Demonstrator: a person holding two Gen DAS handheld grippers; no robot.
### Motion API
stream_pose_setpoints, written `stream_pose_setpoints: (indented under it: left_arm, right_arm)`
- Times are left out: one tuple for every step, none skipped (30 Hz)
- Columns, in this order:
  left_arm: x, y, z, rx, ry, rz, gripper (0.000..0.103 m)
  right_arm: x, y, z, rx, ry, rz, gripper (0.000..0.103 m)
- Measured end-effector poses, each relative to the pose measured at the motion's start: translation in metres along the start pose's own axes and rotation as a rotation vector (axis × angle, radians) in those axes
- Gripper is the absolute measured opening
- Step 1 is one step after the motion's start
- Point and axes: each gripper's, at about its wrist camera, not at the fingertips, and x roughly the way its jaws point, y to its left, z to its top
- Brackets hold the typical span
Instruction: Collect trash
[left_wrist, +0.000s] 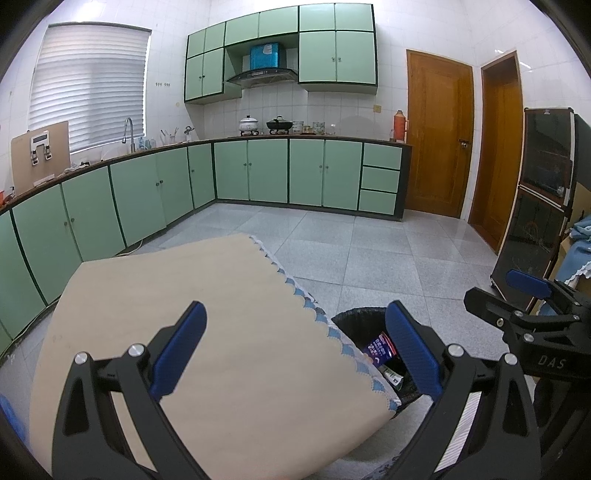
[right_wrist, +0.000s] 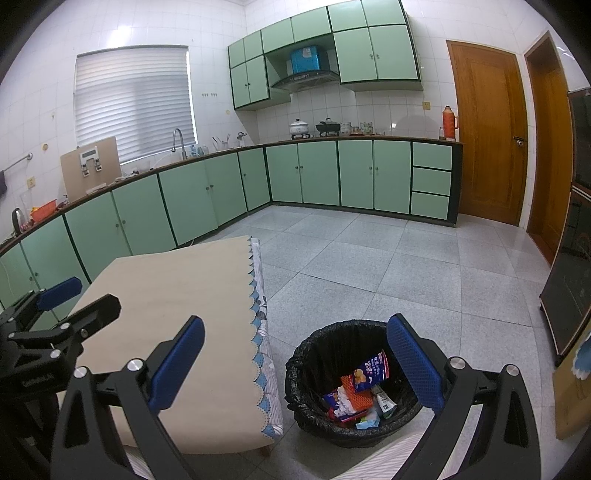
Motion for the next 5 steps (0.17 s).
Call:
stream_pose_setpoints:
  left_arm:
    - [0.0001,0.0004,0.0008,0.000,0.002,0.000,0.094]
    - [0.0001,0.0003,0.0009,0.000,0.003,-0.001,0.094]
    - [0.0002,0.0011,0.0020,0.000,0.004,-0.001,0.094]
    - [0.0000,0.0007,0.0016,0.001,0.005,0.000,0.094]
    - [-0.0002,0.0009,0.0019,0.000,0.005,0.000,0.094]
  right_arm:
    - [0.0006,-0.0001,-0.0007,0.000,0.001,0.000,0.097]
    - [0.0012,-0.0002,-0.0012,0.000,0.002,0.001,0.097]
    - [0.0014,-0.0008,-0.0014,0.000,0.002,0.001,0.097]
    - [0.0021,-0.0017,-0.0020,0.000,0.004,0.002,0.097]
    - [0.0021,-0.0017,-0.0020,0.000,0.004,0.002,0.097]
